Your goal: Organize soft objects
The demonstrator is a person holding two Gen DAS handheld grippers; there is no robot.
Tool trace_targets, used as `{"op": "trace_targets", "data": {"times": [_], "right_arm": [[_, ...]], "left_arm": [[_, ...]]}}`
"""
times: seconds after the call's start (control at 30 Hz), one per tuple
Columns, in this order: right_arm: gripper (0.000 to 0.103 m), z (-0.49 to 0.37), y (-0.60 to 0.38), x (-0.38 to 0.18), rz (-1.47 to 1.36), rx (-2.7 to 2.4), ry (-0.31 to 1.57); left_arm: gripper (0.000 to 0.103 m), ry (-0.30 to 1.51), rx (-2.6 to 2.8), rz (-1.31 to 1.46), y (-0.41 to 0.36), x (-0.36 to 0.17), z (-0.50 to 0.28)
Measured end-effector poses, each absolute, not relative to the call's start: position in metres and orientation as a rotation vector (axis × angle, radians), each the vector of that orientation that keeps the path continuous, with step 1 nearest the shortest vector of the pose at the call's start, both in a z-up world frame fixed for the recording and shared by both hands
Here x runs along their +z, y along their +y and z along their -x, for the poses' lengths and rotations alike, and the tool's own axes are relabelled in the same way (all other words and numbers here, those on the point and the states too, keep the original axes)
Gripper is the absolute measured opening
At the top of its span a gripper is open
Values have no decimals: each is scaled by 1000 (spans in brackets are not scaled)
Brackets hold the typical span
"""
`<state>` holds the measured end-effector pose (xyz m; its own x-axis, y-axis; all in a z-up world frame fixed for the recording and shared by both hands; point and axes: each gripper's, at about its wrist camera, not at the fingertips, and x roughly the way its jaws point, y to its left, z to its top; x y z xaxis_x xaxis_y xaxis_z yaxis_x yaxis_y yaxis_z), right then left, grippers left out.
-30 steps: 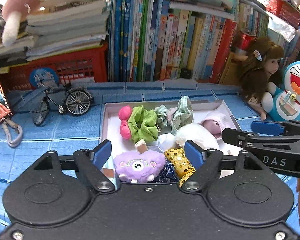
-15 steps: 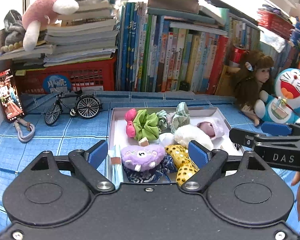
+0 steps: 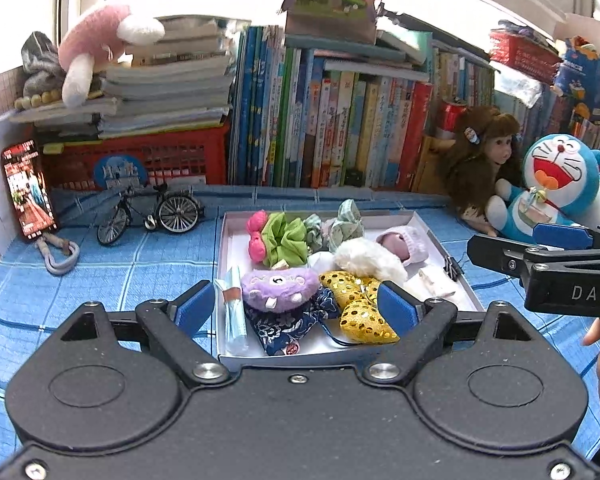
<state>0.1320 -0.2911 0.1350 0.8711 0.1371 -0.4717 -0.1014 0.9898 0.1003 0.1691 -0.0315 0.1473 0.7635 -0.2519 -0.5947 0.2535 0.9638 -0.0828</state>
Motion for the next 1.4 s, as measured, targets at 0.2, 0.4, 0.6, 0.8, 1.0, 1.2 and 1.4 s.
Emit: {"op": "trace_targets", "data": {"times": [0.2,0.4,0.6,0.8,1.0,1.2,1.4], "right_arm": [[103,-103,-294,136,-96,145,436],[103,-73,-296,132,-80,134,383],[103,-49,-299,126,-89,119,355],[103,-27,-299,116,-94,108,312],[103,-1,-298,101,-80,46,245],[103,21,-296,87,-50,-4,193],[103,37,-296,74,-92,-2,171]], "left_arm": [[88,578,-313,-11,-29,157,-139],[91,490,-339,-61,-33,159,-105],[92,479,-355,-48,-33,150,-79],[92,469,-359,-14,-24,141,-59],[92,466,-364,-26,-20,129,-39],[92,438,-371,-60,-21,123,-19],[93,424,-360,-42,-20,111,-1]]}}
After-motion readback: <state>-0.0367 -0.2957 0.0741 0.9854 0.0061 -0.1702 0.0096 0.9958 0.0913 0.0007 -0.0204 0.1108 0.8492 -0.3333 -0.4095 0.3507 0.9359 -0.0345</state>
